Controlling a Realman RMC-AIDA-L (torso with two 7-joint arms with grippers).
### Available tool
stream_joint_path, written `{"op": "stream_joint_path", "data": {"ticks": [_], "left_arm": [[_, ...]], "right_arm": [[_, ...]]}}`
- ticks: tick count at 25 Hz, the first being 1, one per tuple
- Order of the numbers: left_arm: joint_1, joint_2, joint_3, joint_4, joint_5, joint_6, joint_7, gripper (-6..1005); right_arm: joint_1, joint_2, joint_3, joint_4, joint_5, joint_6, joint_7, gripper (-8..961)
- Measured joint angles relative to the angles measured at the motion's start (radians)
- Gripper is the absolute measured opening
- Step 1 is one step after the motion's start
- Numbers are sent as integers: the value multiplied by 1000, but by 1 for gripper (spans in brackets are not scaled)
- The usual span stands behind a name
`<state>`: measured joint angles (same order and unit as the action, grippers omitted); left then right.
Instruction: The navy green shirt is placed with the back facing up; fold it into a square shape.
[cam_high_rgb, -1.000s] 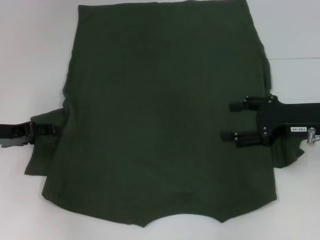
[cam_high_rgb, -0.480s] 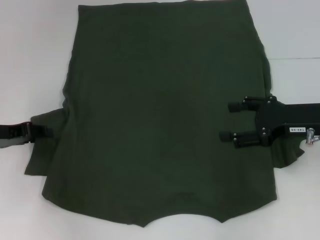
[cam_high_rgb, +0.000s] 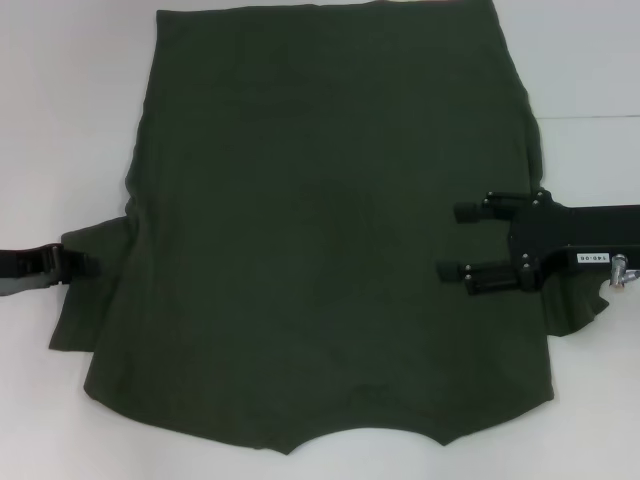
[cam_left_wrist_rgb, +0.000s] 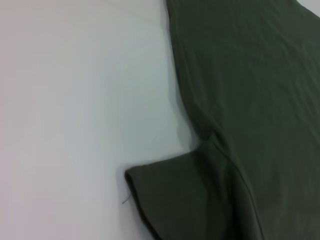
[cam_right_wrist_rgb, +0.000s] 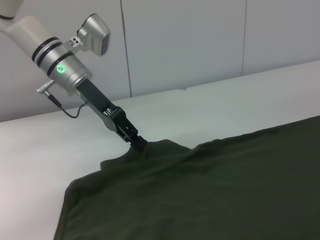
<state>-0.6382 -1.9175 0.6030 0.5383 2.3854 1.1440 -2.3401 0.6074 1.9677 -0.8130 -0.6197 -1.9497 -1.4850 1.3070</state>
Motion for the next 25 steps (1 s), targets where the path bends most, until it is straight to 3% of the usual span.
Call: {"op": "stream_joint_path", "data": {"ticks": [8,13,18,25], "left_arm": [[2,1,0,-15,13,-43,-11,308],[-4,3,0,-26,14,-40,-7,109],[-4,4,-8,-26,5,-35,-6,-1],[-9,9,-3,-22,12,-22,-11,-2]], "right_arm": [[2,0,1,1,0,0,0,895],[3,0,1,0,0,1,0,895],[3,0,0,0,-3,6,0,894],[4,0,0,1,-7,10,0,893]]}}
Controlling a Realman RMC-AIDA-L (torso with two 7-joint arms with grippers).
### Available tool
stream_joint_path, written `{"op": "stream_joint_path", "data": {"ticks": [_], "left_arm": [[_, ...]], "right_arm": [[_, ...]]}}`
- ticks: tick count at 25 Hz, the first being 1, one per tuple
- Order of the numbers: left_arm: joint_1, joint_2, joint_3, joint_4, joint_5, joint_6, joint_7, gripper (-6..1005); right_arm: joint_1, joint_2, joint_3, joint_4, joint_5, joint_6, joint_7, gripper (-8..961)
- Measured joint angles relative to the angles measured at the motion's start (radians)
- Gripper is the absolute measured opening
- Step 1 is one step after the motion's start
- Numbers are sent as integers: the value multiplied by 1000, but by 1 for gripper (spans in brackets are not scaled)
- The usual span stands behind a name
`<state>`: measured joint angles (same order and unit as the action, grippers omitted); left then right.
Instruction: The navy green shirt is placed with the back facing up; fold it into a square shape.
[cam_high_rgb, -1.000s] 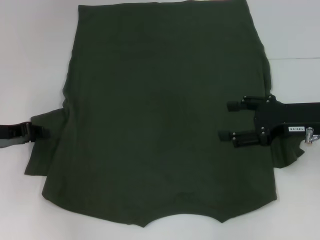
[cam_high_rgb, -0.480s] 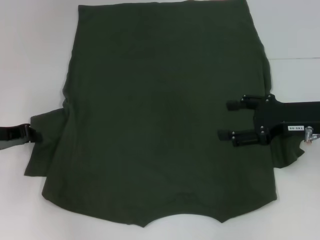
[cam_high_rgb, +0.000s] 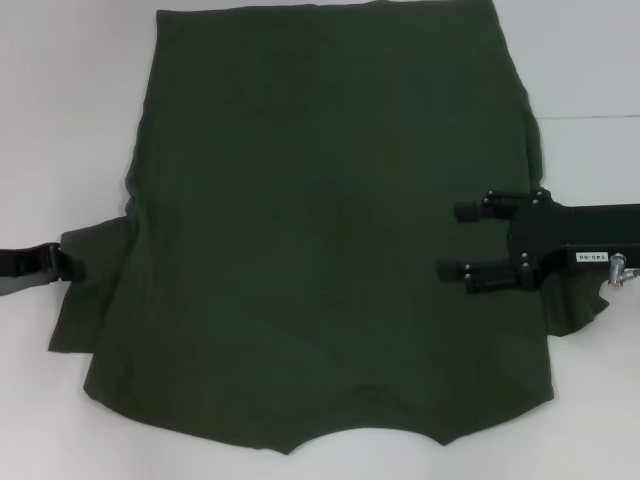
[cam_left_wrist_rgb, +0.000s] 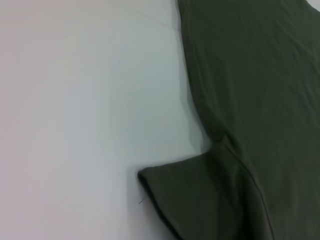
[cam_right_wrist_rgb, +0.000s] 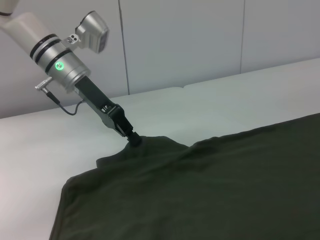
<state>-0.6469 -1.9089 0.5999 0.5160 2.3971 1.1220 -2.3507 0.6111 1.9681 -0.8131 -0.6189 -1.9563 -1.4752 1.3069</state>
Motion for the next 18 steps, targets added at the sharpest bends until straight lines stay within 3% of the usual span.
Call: {"op": "stream_joint_path", "data": {"ticks": [10,18], "left_arm": [[1,32,-13,50,18,63,-8,-1],[-41,70,-57,110,128,170,-61,-2]], "right_arm": [[2,0,1,2,-1,3,0,892],[5,6,0,2,-1,13,0,891]]}}
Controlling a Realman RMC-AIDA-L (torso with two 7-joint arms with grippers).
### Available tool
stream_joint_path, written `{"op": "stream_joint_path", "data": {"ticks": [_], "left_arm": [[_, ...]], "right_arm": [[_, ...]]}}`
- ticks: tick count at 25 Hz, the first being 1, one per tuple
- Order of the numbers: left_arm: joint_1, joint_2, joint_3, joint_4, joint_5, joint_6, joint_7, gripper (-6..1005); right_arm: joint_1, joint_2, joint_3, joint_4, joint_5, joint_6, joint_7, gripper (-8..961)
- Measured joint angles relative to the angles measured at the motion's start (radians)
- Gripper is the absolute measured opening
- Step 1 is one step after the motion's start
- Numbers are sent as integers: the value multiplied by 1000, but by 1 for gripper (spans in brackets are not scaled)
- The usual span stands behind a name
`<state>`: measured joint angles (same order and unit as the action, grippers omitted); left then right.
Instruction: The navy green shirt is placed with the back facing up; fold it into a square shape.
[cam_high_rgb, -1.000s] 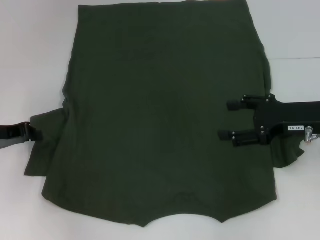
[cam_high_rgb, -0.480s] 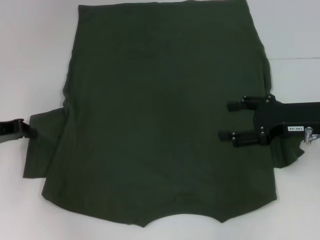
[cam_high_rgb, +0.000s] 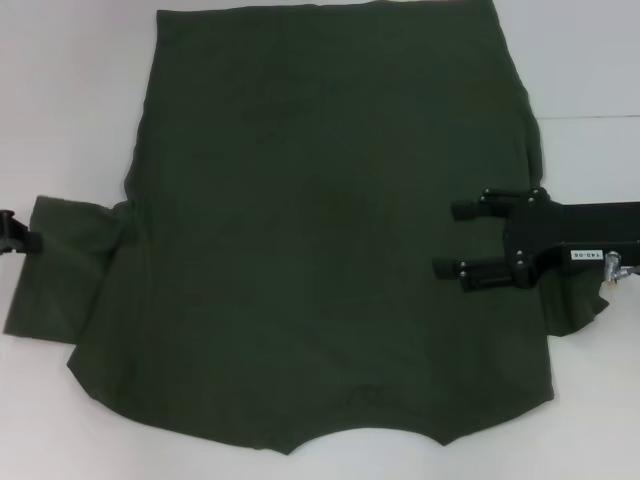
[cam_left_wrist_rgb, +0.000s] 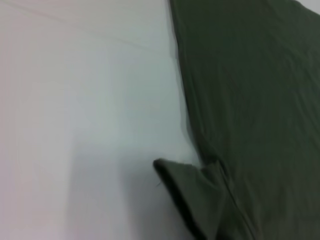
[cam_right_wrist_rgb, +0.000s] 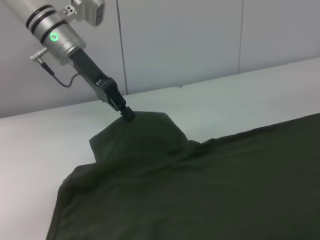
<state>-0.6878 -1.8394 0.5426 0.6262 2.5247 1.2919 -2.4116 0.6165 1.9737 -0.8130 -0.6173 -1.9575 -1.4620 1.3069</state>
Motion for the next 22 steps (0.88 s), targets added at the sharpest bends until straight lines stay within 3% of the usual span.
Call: {"op": "stream_joint_path", "data": {"ticks": [13,22], "left_arm": [[-111,52,1,26,115,90,-78,-1],[-193,68,41,38,147,160,-189,-2]], "right_arm": [[2,5,0,-2,0,7,-8,889],[5,8,-11,-1,0,20,-9,888]]}}
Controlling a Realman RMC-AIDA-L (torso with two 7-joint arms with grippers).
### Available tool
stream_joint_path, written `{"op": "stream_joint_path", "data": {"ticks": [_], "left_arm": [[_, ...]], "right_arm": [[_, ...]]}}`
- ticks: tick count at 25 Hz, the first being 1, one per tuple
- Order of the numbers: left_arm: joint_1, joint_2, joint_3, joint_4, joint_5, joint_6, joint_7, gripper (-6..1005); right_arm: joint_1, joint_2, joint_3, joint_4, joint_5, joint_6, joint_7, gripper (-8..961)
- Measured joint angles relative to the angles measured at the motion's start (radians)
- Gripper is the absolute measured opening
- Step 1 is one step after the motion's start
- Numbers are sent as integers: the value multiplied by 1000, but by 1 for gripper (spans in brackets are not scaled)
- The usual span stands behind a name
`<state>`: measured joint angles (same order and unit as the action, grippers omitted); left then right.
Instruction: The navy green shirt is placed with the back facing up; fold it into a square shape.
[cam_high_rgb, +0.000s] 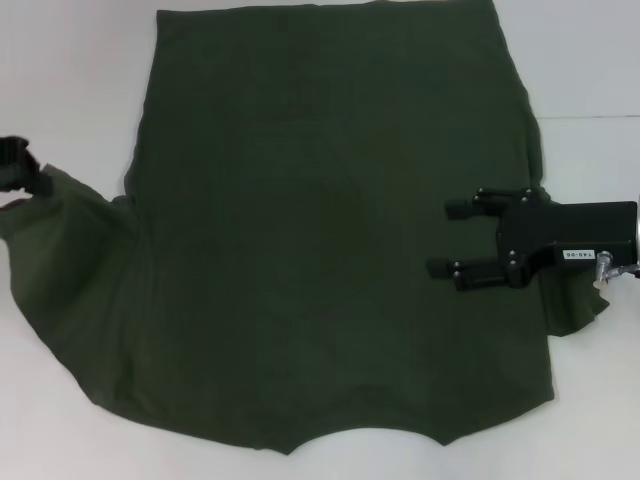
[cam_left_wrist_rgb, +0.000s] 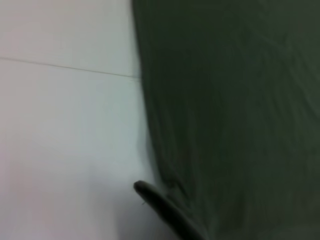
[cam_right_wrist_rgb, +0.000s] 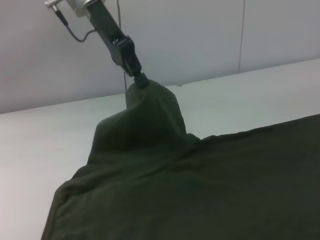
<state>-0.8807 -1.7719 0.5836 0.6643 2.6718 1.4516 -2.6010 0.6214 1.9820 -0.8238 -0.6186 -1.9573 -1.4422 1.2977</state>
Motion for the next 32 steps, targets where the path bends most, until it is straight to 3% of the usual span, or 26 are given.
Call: {"op": "stream_joint_path", "data": {"ticks": [4,13,23,30,32], "left_arm": [[-44,-4,49,0,0,20,-73,-2],[-120,-53,79,-20,2,12,-174,-2],[-128,-126,75,-36,-12,-77,-222,-1],[-128,-138,51,-142,-96,-189,-219,2],[-122,-151,49,-151,-129,-217,-216,11]], "right_arm": [[0,0,-1,1,0,8,0,887],[3,6,-8,3,0,20,0,886],[-3,8,-14,2,-1,30,-1,885],[-4,8,-14,6,-2,45,-2,884],[-3,8,-14,7,-2,55,-2,883]]}}
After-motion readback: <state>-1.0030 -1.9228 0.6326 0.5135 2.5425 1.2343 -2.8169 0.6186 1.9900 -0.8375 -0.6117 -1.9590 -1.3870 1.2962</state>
